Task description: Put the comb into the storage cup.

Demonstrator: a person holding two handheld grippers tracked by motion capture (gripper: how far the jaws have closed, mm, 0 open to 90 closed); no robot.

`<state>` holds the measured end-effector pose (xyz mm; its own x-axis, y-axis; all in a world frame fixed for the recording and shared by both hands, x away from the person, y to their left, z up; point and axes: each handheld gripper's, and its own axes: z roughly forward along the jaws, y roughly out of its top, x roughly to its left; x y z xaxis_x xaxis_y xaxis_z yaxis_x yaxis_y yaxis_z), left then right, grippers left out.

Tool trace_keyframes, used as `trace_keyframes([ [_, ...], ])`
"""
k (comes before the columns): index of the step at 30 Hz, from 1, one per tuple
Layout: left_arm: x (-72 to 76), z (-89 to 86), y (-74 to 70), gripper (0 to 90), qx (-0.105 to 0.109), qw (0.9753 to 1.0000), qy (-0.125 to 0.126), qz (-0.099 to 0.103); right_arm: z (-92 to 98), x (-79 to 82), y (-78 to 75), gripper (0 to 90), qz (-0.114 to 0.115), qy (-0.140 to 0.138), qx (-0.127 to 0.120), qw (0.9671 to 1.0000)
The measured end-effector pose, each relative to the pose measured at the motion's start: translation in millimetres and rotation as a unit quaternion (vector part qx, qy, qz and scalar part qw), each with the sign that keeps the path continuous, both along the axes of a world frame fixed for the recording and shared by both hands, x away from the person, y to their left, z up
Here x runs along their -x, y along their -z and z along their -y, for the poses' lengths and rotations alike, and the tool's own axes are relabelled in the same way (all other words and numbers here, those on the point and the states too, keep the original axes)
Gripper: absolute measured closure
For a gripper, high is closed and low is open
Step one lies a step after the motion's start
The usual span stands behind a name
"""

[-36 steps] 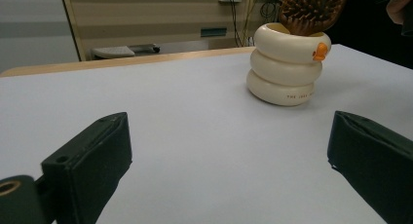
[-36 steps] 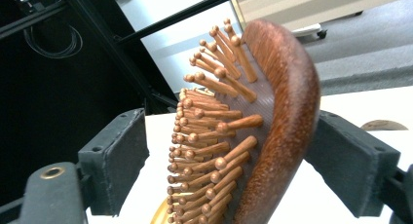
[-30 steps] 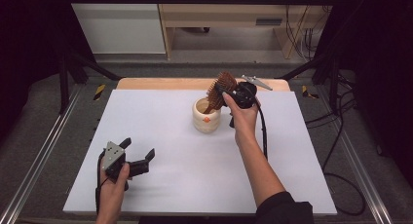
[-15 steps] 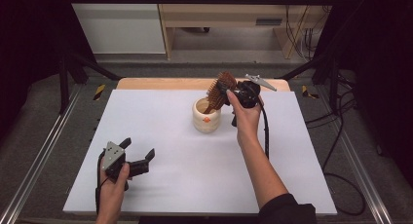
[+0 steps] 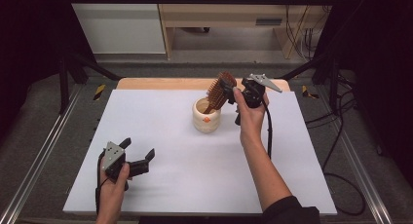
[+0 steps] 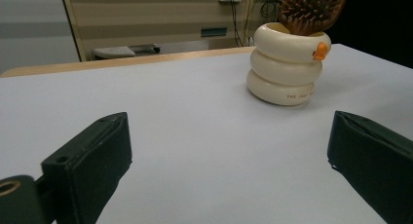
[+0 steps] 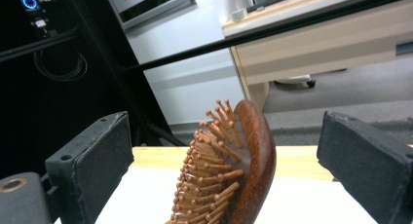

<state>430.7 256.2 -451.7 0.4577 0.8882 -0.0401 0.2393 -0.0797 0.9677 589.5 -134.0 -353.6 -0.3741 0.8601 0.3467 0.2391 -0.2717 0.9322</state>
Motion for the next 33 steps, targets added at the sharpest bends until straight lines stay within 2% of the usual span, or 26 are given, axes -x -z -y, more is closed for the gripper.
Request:
trace_keyframes([
  [11,-0.2,-0.8,0.2,2.5,0.001,1.0000,-0.002,0.000,6.3,8.4,-8.7,6.4,0.023,0.002,0.000,0.9997],
  [20,-0.4,1.2,-0.5,2.5,0.000,1.0000,-0.003,0.003,14.6,17.4,-17.7,6.7,0.036,0.002,0.020,0.9991],
  [23,-0.2,1.4,-0.4,2.5,-0.003,1.0000,-0.003,0.003,18.8,19.6,-20.3,6.7,0.038,0.001,0.019,0.9991],
  [33,-0.1,2.7,-1.2,2.5,-0.002,1.0000,-0.001,0.006,33.4,29.6,-26.3,5.7,0.044,-0.003,0.043,0.9981],
])
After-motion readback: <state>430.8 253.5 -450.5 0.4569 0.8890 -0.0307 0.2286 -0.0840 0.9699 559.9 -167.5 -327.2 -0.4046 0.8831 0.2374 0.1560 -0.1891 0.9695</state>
